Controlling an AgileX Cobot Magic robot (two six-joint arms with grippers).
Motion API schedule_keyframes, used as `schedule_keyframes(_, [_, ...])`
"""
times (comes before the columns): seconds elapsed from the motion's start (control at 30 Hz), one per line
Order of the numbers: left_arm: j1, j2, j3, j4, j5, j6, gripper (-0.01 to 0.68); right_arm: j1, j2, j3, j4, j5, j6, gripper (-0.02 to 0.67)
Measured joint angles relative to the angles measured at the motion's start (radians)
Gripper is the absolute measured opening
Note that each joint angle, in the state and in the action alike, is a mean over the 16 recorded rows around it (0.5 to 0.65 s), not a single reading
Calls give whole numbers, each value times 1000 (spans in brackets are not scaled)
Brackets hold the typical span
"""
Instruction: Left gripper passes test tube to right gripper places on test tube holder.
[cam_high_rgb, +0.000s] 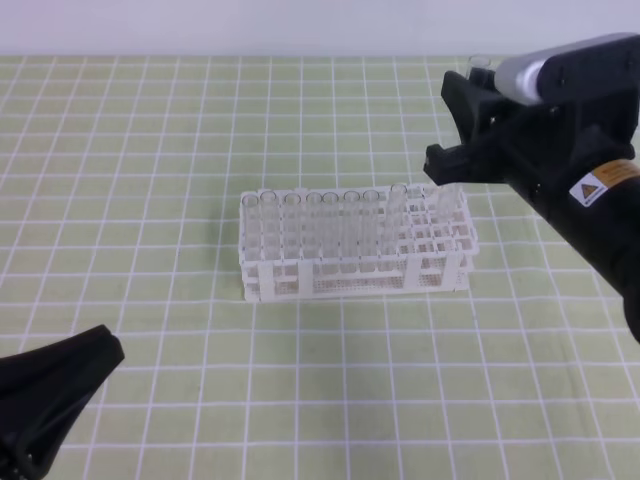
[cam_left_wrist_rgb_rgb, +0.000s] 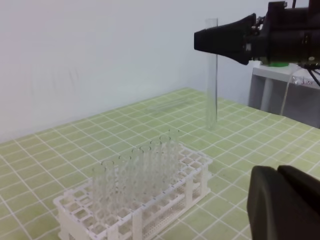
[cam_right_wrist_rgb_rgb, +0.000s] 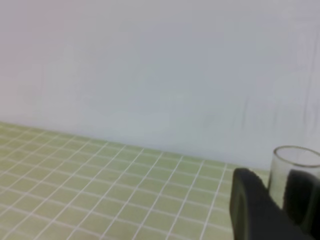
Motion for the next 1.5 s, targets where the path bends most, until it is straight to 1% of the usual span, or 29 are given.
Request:
schedule_keyframes(0.13, [0, 0, 0, 0, 0, 0, 0, 0, 45, -1, -21, -40, 9, 99])
schedule_keyframes(0.67, [0, -2, 0, -9, -2, 0, 0, 0, 196, -2, -181, -184, 36, 99])
schedule_keyframes(1.07, [-1, -5, 1, -17, -8, -1, -1, 0, 293, 5, -183, -328, 93, 99])
schedule_keyframes(1.5, [0, 0, 0, -2, 1, 0, 0, 0, 325, 81, -181, -465, 129, 99])
